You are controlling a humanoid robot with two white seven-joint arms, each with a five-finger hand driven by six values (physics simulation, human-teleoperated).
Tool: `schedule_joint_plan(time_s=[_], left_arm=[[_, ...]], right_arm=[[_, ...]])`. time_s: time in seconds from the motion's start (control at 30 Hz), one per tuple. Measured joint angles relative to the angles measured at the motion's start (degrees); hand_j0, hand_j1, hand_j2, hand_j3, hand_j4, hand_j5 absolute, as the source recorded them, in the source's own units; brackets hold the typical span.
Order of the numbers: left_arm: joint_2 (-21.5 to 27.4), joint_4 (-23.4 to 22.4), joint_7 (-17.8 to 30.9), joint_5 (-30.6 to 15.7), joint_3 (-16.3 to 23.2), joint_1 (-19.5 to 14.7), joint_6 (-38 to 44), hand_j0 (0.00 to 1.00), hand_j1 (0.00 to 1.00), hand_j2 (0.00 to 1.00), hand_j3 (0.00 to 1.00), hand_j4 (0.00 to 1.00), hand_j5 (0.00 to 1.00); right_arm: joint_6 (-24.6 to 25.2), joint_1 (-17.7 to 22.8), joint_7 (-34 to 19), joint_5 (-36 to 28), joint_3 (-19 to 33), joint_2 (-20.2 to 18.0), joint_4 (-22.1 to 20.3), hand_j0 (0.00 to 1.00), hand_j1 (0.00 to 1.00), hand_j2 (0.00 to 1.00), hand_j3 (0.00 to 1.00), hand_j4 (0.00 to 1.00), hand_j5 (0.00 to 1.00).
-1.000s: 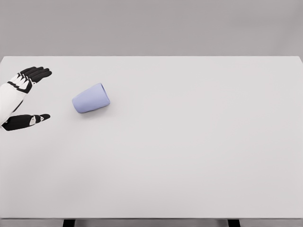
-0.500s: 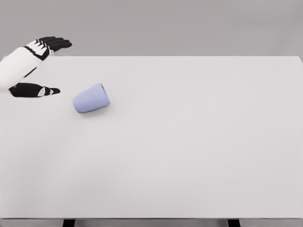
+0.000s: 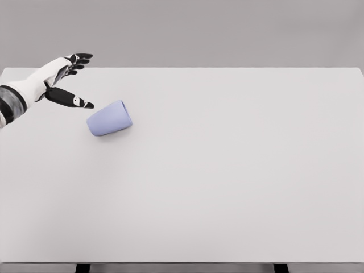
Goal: Flip the cup with left arm and place it on the table
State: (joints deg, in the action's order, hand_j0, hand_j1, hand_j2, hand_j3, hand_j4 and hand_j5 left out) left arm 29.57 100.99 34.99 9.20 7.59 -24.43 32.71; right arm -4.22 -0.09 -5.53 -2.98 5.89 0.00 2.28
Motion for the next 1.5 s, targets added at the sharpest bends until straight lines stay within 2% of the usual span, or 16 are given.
schedule_joint_plan(time_s=[0.2, 0.37, 0.53, 0.77, 1.0, 1.2, 1.5], left_arm=[[-2.71, -0.07, 0.03, 6.86, 3.44, 0.0, 2.1, 1.0, 1.0, 1.0, 1.0, 1.0, 1.0], [-3.38, -0.26, 0.03, 10.6, 6.32, 0.0, 2.36, 1.0, 1.0, 1.0, 1.0, 1.0, 1.0], [-3.55, -0.35, 0.03, 11.56, 9.6, 0.35, 2.43, 1.0, 1.0, 1.0, 1.0, 1.0, 1.0], [-3.83, -1.15, 0.03, 12.13, 11.17, -0.17, 2.41, 1.0, 1.0, 1.0, 1.0, 1.0, 1.0], [-4.46, -3.28, 0.03, 14.6, 13.63, -0.35, 2.44, 1.0, 1.0, 1.0, 1.0, 1.0, 1.0], [-6.33, -6.58, 0.03, 17.93, 14.21, -1.93, 2.43, 1.0, 1.0, 1.0, 1.0, 1.0, 1.0], [-7.58, -8.89, 0.03, 18.72, 14.3, -2.81, 2.44, 1.0, 1.0, 1.0, 1.0, 1.0, 1.0]], right_arm=[[0.0, 0.0, 0.0, -0.01, 0.0, 0.0, 0.0, 1.0, 1.0, 1.0, 1.0, 1.0, 1.0], [0.0, 0.0, 0.0, 0.0, 0.0, 0.0, 0.0, 1.0, 1.0, 1.0, 1.0, 1.0, 1.0], [0.0, 0.0, 0.0, 0.0, 0.0, 0.0, 0.0, 1.0, 1.0, 1.0, 1.0, 1.0, 1.0], [0.0, 0.0, 0.0, 0.0, 0.0, 0.0, 0.0, 1.0, 1.0, 1.0, 1.0, 1.0, 1.0], [0.0, 0.0, 0.0, 0.0, 0.0, 0.0, 0.0, 1.0, 1.0, 1.0, 1.0, 1.0, 1.0], [0.0, 0.0, 0.0, 0.0, 0.0, 0.0, 0.0, 1.0, 1.0, 1.0, 1.0, 1.0, 1.0], [0.0, 0.0, 0.0, 0.0, 0.0, 0.0, 0.0, 1.0, 1.0, 1.0, 1.0, 1.0, 1.0]])
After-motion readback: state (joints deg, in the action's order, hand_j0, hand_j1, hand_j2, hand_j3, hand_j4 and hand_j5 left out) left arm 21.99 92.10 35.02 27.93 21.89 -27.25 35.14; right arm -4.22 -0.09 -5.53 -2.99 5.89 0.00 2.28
